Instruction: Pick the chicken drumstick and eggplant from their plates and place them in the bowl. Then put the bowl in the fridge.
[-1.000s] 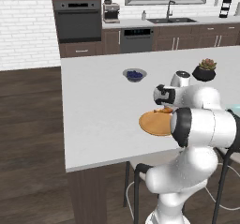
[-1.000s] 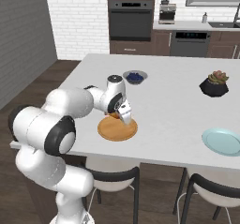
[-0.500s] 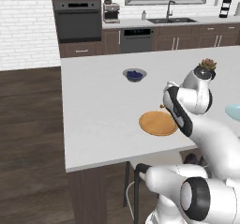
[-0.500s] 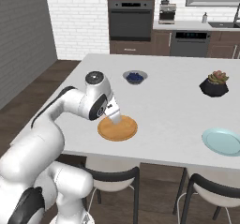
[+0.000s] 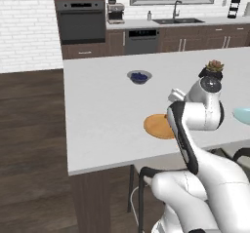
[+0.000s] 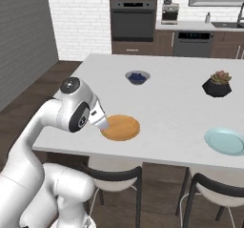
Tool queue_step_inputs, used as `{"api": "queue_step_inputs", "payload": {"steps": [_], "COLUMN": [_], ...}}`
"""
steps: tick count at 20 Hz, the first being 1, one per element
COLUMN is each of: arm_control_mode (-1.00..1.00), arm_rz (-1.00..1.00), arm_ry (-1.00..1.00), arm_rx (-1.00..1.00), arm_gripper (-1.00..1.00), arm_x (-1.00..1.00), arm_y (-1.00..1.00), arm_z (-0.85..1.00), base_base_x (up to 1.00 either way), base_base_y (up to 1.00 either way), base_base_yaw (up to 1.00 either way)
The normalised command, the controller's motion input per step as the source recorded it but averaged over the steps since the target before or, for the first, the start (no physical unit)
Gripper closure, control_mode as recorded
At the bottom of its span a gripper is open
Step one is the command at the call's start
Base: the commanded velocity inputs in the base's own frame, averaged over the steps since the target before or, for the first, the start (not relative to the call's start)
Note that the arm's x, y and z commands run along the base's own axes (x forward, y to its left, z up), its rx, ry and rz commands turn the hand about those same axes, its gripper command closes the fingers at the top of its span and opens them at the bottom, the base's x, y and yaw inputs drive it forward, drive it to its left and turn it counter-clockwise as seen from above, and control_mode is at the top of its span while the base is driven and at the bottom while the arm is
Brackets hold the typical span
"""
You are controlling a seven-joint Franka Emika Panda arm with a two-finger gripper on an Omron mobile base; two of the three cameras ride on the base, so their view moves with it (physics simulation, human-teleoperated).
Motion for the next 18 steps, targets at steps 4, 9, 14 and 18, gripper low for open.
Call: {"api": "queue_step_inputs", "payload": {"steps": [4,9,14,18], "arm_control_mode": [1.0,1.0,1.0,1.0], "arm_rz": [0.0,0.0,0.0,0.0], "arm_ry": [0.0,0.0,0.0,0.0], "arm_rx": [0.0,0.0,0.0,0.0], "arm_gripper": [1.0,1.0,1.0,1.0], "arm_x": [0.0,0.0,0.0,0.0], "arm_y": [0.0,0.0,0.0,0.0], "arm_z": [0.0,0.0,0.0,0.0], "base_base_x": [-0.52,-0.23,-0.06,-0.01], "base_base_y": [-0.66,-1.0,-1.0,-1.0], "base_base_yaw": [-0.07,-0.06,-0.02,0.0]}}
